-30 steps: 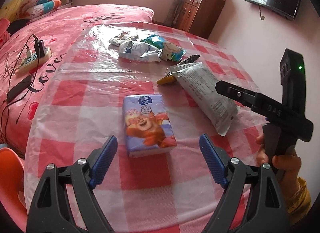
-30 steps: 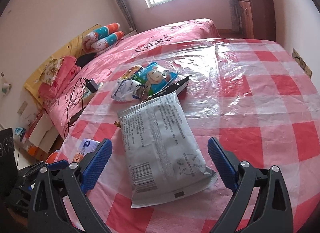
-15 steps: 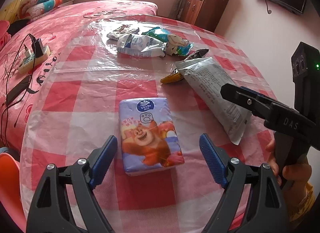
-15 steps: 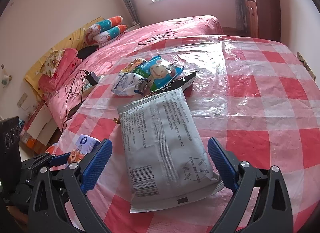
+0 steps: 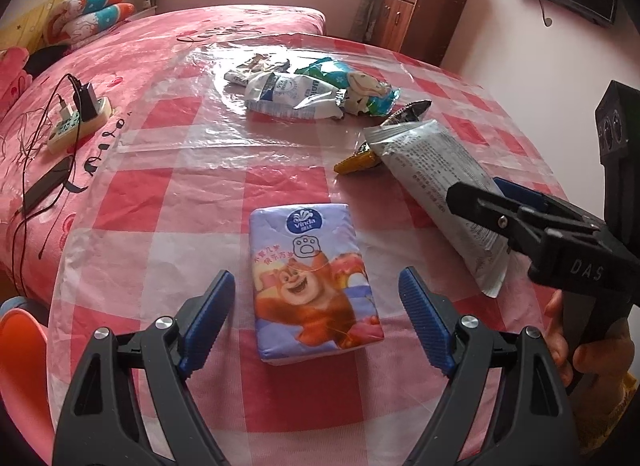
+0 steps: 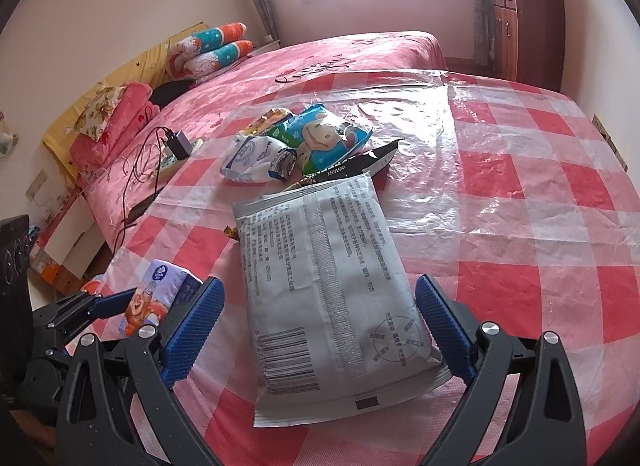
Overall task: Collect trash
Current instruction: 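Grasp the tissue pack with the left tool while the right tool grasps the white paper bag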
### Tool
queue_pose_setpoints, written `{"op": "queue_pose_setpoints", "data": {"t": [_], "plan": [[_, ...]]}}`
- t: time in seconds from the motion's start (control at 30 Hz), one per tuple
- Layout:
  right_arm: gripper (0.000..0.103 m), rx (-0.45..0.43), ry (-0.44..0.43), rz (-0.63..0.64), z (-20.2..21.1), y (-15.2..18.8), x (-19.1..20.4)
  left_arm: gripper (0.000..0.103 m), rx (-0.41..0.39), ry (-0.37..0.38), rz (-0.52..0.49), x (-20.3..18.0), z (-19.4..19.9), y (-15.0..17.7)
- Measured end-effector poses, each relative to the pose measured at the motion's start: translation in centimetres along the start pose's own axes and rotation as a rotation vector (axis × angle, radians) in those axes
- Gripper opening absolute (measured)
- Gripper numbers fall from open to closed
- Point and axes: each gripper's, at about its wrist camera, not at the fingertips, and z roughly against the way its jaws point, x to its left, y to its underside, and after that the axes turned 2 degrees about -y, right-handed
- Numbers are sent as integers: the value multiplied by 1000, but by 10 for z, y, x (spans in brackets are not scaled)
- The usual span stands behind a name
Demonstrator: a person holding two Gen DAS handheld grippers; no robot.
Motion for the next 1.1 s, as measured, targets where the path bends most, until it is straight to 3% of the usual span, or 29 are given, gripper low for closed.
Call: {"op": "queue_pose_setpoints", "data": {"t": [0.3, 0.47, 0.67, 0.77, 1.1], "plan": [[95, 33, 29, 6, -7, 0, 1, 81, -19, -28, 19, 2, 1, 2], [93, 48, 49, 22, -10, 1, 3, 70, -26, -56, 19, 3, 3, 3], [86, 35, 89, 48, -9, 2, 7, 56, -34, -35, 34, 5, 5, 4], [80, 27, 95, 50, -6, 3, 6, 55, -40, -23, 40, 7, 6, 5], [78, -33, 59, -43, 8, 3, -11, 53, -52, 24, 59, 12, 12, 11]]}}
